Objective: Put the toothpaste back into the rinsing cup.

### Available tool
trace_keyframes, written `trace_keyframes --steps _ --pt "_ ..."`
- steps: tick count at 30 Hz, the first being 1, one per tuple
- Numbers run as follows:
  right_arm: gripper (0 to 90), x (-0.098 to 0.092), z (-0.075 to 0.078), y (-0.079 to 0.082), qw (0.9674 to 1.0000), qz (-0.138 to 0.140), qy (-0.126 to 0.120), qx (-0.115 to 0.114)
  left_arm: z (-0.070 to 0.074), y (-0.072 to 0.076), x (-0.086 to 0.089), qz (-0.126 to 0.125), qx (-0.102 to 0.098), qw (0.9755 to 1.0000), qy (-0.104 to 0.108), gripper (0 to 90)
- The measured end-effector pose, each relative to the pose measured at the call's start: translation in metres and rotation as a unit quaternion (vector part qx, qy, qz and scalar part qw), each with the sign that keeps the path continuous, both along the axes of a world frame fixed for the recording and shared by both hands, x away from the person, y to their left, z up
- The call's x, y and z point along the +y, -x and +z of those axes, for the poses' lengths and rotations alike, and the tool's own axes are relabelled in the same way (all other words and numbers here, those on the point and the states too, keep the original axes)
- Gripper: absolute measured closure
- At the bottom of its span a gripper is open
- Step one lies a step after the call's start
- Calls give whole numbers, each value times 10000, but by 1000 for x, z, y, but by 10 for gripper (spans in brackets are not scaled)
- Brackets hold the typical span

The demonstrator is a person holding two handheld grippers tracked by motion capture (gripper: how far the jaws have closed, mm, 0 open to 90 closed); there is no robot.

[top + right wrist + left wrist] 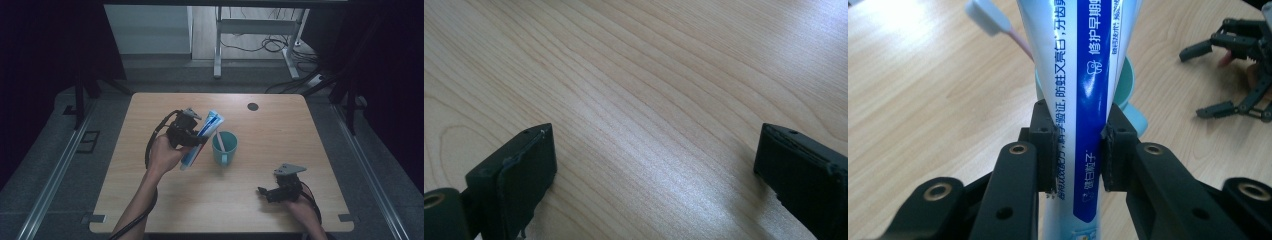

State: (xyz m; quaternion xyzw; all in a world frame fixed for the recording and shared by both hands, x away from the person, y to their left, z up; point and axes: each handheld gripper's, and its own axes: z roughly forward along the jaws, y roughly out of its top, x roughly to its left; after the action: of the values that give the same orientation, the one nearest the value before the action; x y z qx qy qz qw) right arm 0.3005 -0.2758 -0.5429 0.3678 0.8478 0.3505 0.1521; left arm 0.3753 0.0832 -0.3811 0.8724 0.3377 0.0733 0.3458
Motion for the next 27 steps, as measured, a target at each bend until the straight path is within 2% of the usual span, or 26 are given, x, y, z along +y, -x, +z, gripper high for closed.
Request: trace_keyframes --steps 4,11,23,27 --pt "33 0 0 0 10000 -2 0 -1 3 -2 -2 25 -31 9999 138 726" --pt "34 0 0 0 10000 -1 0 -1 7 -6 -6 39 -113 9996 257 726" --pt "35 0 0 0 10000 -10 1 -4 13 -15 -17 80 -240 9987 445 727" --pt "35 0 0 0 10000 -2 0 -1 15 -17 -23 71 -315 9985 441 727"
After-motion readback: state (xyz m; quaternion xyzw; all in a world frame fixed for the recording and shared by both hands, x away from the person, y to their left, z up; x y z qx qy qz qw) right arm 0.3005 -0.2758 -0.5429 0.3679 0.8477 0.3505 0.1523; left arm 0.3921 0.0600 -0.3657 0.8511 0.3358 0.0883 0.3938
